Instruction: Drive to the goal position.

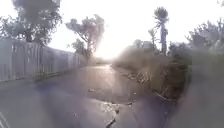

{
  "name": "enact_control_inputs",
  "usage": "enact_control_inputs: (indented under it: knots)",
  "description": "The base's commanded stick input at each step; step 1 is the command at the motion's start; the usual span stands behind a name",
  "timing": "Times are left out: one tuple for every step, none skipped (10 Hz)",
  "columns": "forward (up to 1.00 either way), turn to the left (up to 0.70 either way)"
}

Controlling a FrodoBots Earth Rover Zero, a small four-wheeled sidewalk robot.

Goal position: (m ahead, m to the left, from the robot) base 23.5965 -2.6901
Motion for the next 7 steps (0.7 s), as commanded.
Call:
enact_control_inputs:
  knots:
    - [1.0,0.0]
    - [1.0,0.0]
    - [1.0,0.0]
    - [1.0,0.0]
    - [1.0,0.0]
    - [1.0,0.0]
    - [1.0,0.0]
